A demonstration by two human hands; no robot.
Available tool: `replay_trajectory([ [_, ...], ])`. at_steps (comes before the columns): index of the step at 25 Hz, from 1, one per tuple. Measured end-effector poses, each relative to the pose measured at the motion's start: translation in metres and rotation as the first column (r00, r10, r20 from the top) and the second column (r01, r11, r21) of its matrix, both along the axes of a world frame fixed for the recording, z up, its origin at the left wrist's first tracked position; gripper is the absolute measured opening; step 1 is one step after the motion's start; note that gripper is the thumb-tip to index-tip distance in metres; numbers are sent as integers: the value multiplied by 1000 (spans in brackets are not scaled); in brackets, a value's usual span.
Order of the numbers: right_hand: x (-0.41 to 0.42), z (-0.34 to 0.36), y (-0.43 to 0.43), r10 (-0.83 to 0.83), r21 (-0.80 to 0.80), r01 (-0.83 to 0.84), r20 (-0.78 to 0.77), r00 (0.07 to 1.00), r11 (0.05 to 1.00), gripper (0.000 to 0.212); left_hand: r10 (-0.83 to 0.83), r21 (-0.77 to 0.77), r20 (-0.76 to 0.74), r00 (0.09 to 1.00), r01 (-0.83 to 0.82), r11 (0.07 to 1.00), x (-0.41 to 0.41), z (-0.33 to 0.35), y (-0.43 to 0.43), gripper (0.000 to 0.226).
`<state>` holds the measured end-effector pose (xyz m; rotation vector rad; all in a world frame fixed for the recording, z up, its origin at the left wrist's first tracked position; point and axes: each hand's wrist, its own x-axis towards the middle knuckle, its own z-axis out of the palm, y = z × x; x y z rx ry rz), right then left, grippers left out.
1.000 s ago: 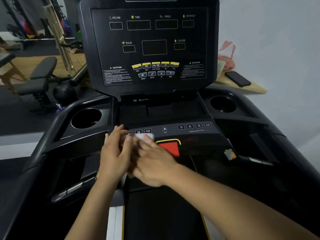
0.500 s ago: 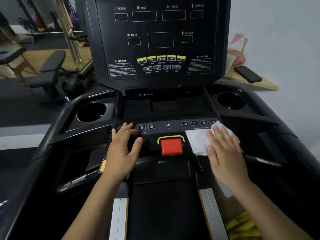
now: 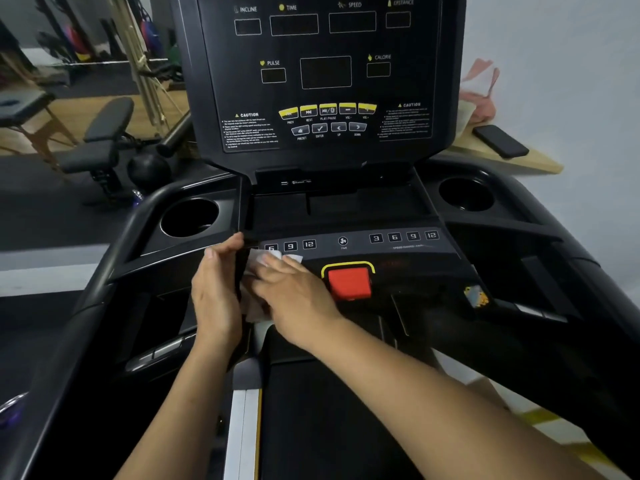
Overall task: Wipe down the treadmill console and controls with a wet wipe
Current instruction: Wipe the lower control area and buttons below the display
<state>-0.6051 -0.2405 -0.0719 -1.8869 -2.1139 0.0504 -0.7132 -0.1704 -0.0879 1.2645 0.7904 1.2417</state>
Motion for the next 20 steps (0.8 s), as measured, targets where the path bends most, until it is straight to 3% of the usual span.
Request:
replay_trajectory([
  [4, 23, -5, -13, 14, 27, -17, 107, 994, 999, 53, -4, 58, -6, 1000, 5, 998, 0, -8, 3, 43],
  [9, 76, -9, -55, -121, 60, 111, 195, 973, 992, 61, -13, 82, -22, 1000, 15, 997, -2, -8, 3, 40],
  [14, 64, -15, -54, -163, 117, 138, 238, 957, 983, 62, 15, 124, -140, 990, 3, 992, -1, -8, 2, 41],
  [18, 14, -10, -21, -74, 112, 50, 224, 972, 992, 44, -9, 140, -82, 997, 21, 990, 0, -10, 1, 39],
  [20, -6, -10, -10, 15, 42, -24, 216, 976, 999, 46, 7, 140, -118, 993, 10, 990, -3, -11, 1, 38],
])
